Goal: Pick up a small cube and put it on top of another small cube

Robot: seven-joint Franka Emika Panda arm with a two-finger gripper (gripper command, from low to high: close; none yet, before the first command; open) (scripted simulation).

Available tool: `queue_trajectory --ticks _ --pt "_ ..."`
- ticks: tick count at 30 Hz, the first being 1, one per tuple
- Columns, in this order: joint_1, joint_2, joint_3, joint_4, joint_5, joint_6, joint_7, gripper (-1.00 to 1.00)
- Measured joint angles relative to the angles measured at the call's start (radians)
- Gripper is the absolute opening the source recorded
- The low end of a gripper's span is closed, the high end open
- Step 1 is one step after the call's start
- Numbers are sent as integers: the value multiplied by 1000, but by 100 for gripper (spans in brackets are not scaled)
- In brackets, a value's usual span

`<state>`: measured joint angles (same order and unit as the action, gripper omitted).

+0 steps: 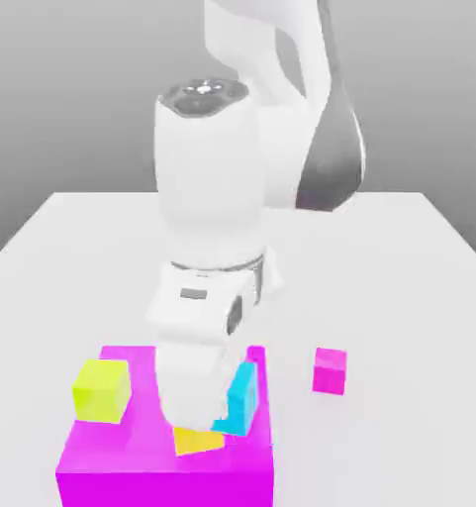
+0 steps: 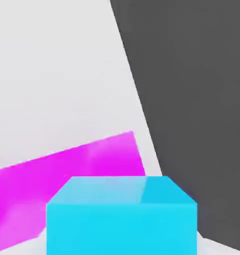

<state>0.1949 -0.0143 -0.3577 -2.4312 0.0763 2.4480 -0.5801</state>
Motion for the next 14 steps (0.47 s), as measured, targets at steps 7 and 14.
queue_trajectory --ticks 7,14 --pt "-129 -110 -50 -54 -132 -77 88 -100" --pt "-130 -10 -54 -92 -86 50 50 100"
